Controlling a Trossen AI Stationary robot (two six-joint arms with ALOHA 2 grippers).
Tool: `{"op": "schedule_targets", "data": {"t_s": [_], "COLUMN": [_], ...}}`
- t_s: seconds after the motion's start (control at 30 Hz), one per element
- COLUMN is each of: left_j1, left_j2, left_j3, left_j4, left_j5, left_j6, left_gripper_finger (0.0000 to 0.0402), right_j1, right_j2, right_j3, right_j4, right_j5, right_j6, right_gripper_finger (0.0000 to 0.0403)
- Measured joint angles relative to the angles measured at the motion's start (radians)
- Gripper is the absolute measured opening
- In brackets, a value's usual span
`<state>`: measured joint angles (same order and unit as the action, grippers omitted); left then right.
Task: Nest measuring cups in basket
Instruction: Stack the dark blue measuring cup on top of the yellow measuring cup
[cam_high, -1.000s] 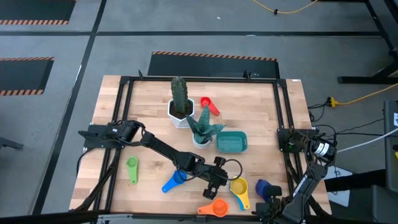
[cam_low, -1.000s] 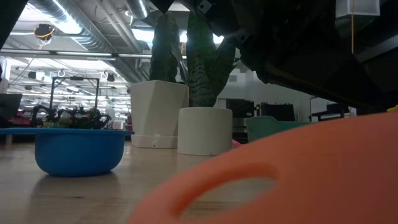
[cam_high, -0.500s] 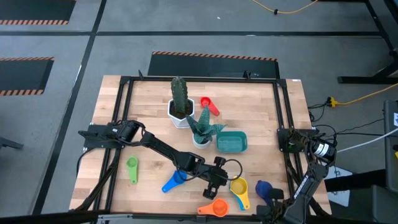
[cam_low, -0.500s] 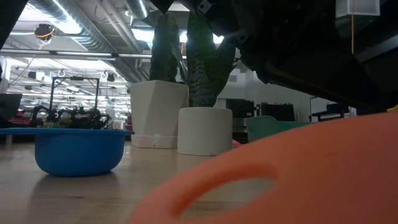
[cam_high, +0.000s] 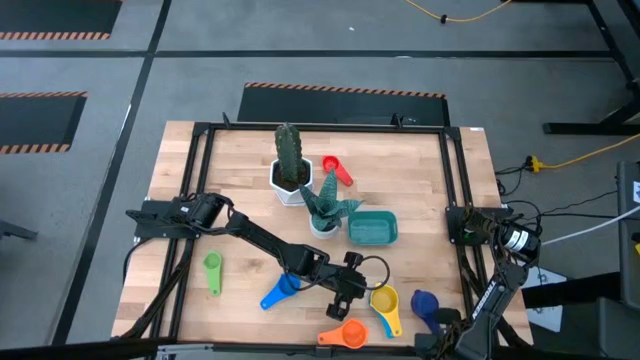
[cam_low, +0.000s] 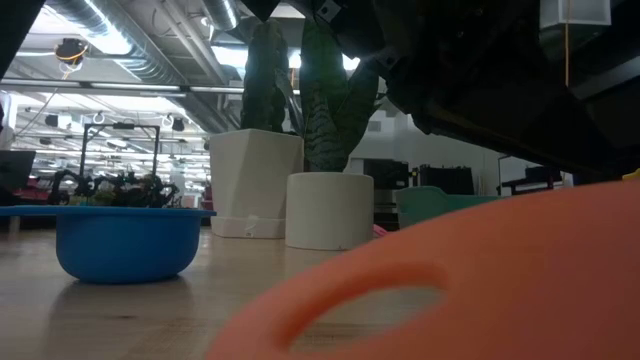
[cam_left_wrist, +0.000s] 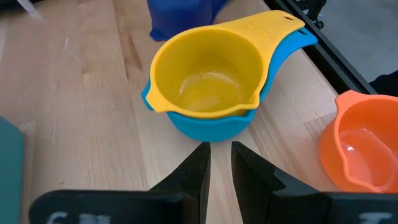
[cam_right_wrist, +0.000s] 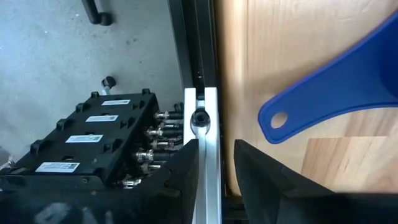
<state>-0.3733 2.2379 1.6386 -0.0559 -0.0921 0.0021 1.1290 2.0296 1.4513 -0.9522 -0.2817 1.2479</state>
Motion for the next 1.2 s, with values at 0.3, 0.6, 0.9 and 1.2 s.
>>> {"op": "schedule_targets", "data": {"t_s": [0.3, 0.6, 0.9, 1.2], "left_j1": [0.0, 0.0, 0.0, 0.0], "left_j2": [0.0, 0.0, 0.0, 0.0], "left_j3": [0.0, 0.0, 0.0, 0.0], "left_j4": [0.0, 0.0, 0.0, 0.0], "left_j5": [0.0, 0.0, 0.0, 0.0], "left_j6": [0.0, 0.0, 0.0, 0.001], "left_gripper_finger": [0.0057, 0.0057, 0.0057, 0.0057], "right_j1": [0.0, -0.003, 0.002, 0.005], "right_j2": [0.0, -0.001, -0.002, -0.003], "right_j3": [0.0, 0.001, 0.168, 0.212], "right_j4": [0.002, -0.013, -0.281, -0.37], "right_j5": [-0.024, -0.066, -0.082, -0.072], "right_j6": [-0.018, 0.014, 0.111, 0.158], "right_gripper_finger": [0.0162, 0.0221, 0.0221, 0.0221]}}
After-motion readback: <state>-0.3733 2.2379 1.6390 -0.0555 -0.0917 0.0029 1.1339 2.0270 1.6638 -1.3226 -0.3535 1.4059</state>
